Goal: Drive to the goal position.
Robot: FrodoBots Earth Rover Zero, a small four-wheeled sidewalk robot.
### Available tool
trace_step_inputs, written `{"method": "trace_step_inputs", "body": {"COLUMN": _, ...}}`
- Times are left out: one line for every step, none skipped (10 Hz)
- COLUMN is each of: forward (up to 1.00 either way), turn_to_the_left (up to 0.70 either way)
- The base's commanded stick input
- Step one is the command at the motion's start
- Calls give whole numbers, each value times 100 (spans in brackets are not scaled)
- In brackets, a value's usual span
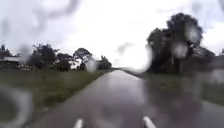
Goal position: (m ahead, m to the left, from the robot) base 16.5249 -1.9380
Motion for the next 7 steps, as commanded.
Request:
{"method": "trace_step_inputs", "body": {"forward": 85, "turn_to_the_left": 0}}
{"method": "trace_step_inputs", "body": {"forward": 85, "turn_to_the_left": 0}}
{"method": "trace_step_inputs", "body": {"forward": 85, "turn_to_the_left": 0}}
{"method": "trace_step_inputs", "body": {"forward": 85, "turn_to_the_left": 0}}
{"method": "trace_step_inputs", "body": {"forward": 85, "turn_to_the_left": 0}}
{"method": "trace_step_inputs", "body": {"forward": 85, "turn_to_the_left": 0}}
{"method": "trace_step_inputs", "body": {"forward": 85, "turn_to_the_left": 0}}
